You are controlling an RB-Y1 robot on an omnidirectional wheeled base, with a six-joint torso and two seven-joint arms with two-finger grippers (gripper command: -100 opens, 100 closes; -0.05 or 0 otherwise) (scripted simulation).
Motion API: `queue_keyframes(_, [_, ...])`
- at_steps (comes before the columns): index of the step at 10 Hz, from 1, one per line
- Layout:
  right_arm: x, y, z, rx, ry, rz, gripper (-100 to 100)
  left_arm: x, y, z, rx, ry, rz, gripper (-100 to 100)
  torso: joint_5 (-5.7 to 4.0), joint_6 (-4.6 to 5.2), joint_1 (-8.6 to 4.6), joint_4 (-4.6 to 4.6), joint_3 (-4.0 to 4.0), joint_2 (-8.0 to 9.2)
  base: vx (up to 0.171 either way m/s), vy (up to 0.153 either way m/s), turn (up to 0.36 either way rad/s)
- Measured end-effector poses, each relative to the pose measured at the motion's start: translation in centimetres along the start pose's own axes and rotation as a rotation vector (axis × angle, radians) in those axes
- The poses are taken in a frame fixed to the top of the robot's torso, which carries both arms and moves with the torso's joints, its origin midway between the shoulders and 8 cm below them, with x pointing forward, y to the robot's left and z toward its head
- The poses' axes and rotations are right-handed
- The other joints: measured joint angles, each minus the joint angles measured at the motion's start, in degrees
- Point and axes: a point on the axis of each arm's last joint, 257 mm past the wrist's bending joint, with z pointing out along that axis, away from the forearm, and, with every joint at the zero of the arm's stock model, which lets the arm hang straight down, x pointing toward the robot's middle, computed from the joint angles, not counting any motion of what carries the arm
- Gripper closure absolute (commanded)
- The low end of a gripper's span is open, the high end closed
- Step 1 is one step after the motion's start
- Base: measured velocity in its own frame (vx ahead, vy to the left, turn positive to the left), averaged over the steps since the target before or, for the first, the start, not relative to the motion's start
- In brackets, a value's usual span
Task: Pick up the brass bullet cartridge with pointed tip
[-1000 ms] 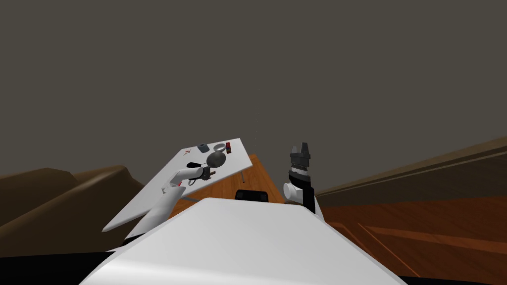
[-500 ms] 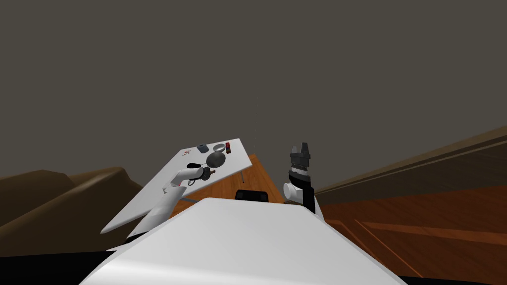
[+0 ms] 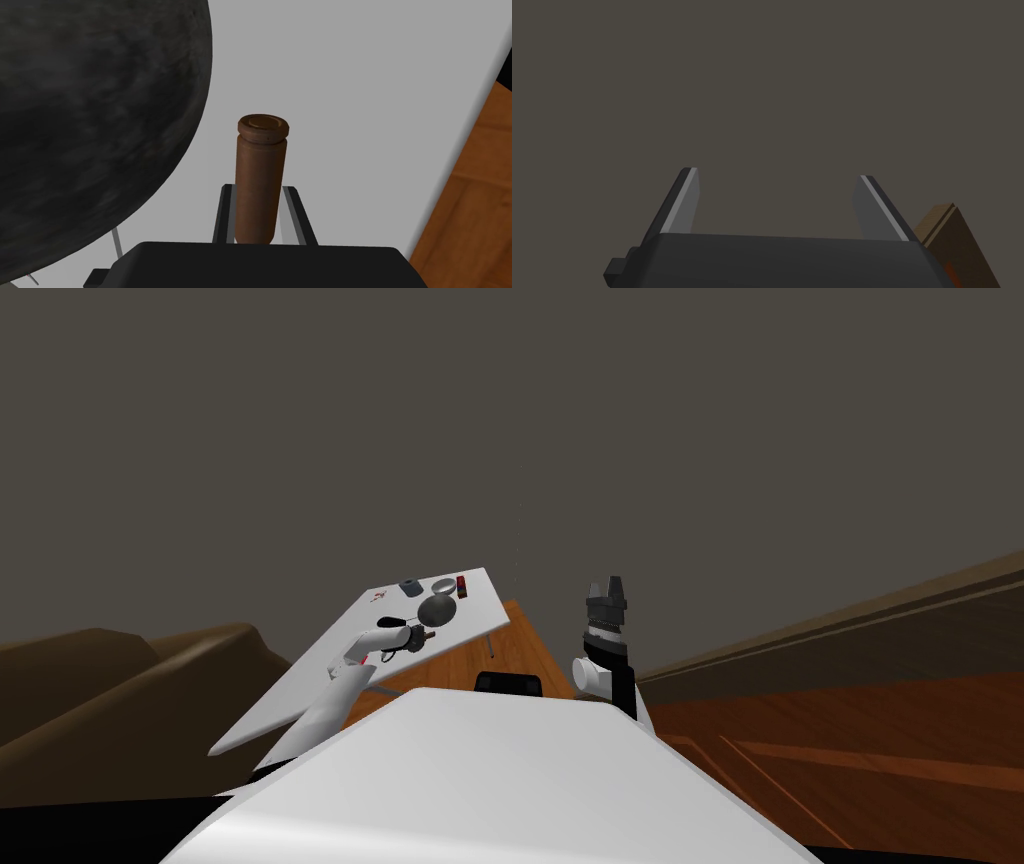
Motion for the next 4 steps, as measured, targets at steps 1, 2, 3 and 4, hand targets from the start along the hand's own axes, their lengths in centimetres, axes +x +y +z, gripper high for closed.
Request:
queue_keyframes(1, [0.00,0.00,0.00,0.000,0.000,0.000,0,0.18,-0.04,-0.36,-0.001,0.002,0.005,100,0.01,0.02,-0.02,0.00,-0.01,-0.01,0.013,-0.006,0.053])
queue_keyframes(2, [0.00,0.00,0.00,0.000,0.000,0.000,0,0.37,-0.04,-0.71,-0.003,0.004,0.011,100,0.01,0.03,-0.03,0.00,-0.01,-0.01,0.012,-0.003,0.042])
queue_keyframes(3, [0.00,0.00,0.00,0.000,0.000,0.000,0,0.57,-0.10,-1.03,-0.003,0.007,0.015,100,0.00,0.04,-0.02,0.00,-0.01,-0.01,0.005,-0.001,0.007])
queue_keyframes(4, [0.00,0.00,0.00,0.000,0.000,0.000,0,0.59,-0.09,-1.07,-0.004,0.006,0.015,0,0.02,0.05,0.00,0.00,-0.01,-0.01,0.000,0.000,0.000])
